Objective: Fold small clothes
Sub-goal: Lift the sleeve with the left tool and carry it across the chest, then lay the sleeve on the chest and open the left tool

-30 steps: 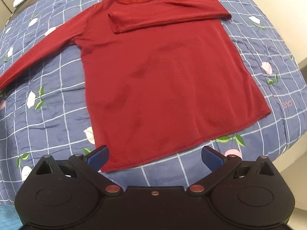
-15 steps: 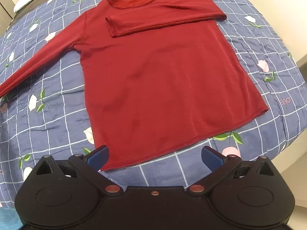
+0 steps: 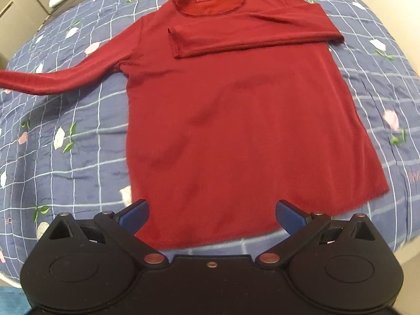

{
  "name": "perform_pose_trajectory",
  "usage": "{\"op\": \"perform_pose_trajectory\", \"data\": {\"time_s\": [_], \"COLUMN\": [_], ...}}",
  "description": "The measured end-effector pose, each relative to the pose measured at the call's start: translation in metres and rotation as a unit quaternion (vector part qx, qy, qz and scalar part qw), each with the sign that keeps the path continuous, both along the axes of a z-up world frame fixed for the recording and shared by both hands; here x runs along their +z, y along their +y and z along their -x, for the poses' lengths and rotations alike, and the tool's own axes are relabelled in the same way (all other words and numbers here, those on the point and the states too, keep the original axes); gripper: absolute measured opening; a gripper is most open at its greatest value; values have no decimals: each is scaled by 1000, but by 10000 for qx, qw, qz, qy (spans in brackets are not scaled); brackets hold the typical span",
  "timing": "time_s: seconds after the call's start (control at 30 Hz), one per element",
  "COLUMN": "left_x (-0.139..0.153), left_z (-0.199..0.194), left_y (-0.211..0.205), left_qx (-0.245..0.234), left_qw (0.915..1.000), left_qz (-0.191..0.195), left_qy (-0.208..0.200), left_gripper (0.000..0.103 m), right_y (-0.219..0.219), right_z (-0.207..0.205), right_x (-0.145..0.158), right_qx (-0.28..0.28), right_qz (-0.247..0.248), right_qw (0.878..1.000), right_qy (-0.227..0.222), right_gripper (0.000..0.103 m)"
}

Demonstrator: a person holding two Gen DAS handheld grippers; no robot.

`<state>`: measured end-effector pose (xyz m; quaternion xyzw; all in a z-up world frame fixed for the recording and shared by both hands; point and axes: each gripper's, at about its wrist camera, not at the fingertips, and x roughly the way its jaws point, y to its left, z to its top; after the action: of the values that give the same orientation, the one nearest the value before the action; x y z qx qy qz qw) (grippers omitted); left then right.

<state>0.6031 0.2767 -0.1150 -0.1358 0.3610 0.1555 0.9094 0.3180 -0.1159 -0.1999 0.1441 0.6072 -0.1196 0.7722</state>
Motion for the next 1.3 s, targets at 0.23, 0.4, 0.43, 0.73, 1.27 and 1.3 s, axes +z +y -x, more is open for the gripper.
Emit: {"op": "perform_pose_trajectory", "data": {"time_s": [0.23,0.4,0.43,0.73,1.27,1.3], "left_x": [48,57,55,-18,-106,-106], "left_z": [11,17,18,21,61,63], "left_y": [-115,-219,-242,-415,-509,-506], "left_qx": [-714,-1233,-1350,-2613,-3742,-3713], "left_qw": [9958,9894,9877,9638,9218,9227], "left_qz": [-176,-329,-339,-449,-460,-458], "left_qy": [-549,-698,-710,-289,908,926], "left_gripper": [9,9,9,9,54,60], "right_y": [-80,-146,-157,-235,-248,-247], "right_z": [-16,-22,-23,-30,-28,-29], "right_x": [-3,-3,-4,6,-24,-25], "right_qx": [156,168,134,278,264,268], "right_qz": [-262,-199,-171,508,327,300], "right_qw": [9992,9988,9988,9963,9988,9989], "right_qy": [-263,-422,-437,-630,-231,-234], "right_gripper": [102,102,102,102,102,102]}}
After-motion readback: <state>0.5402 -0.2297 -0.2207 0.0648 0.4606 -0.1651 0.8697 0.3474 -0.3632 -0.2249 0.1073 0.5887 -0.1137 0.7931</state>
